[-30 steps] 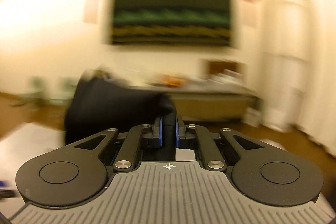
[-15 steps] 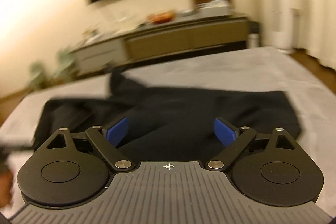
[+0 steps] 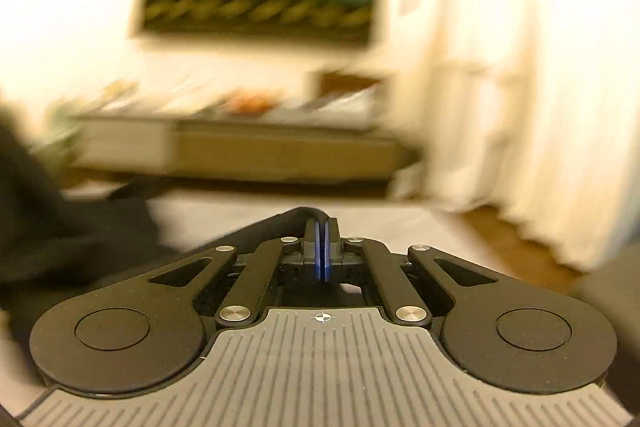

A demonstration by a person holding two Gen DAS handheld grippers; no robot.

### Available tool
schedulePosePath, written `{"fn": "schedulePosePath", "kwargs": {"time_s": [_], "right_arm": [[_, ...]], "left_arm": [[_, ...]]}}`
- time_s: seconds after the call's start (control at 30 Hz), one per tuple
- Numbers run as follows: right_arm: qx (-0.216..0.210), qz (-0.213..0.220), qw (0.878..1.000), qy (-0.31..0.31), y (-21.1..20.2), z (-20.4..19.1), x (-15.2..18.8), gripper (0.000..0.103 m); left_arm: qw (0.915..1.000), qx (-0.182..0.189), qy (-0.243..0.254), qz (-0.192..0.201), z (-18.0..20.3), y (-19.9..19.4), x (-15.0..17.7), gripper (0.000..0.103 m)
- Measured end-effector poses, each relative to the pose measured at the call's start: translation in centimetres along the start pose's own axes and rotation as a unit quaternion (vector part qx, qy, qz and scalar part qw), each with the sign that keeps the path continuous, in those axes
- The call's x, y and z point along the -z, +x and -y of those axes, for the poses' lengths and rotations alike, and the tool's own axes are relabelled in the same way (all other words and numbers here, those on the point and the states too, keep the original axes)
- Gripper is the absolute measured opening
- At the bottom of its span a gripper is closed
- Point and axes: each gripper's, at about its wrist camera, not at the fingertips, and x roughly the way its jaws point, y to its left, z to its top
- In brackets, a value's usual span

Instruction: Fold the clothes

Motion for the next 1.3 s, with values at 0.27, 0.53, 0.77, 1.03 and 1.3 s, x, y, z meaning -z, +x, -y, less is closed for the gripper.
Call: {"fn": "schedulePosePath", "kwargs": {"time_s": [0.27,0.53,0.77,1.03,1.3], "right_arm": [[-0.09,-0.126,0.985,0.075,2.0,-1.4,3.8,0.049],[-0.251,-0.049,0.967,-0.013,-4.9,-8.9,3.3,0.097],[-0.354,-0.122,0.922,-0.099,-6.6,-19.8,7.4,0.096],[-0.358,-0.125,0.895,-0.235,-7.7,-32.8,10.2,0.05],[-0.13,-0.133,0.966,-0.177,-1.8,-22.8,5.2,0.013]], "left_arm": [[0.9686,-0.143,0.044,-0.198,-7.8,4.8,9.7,0.008],[0.973,-0.149,0.029,-0.174,-12.5,2.9,8.3,0.022],[0.9706,-0.122,-0.007,-0.207,-13.9,4.6,8.9,0.031],[0.9778,-0.095,-0.006,-0.187,-13.9,3.5,8.9,0.009],[0.9837,0.004,-0.043,-0.174,-12.8,0.2,8.4,0.009]]}}
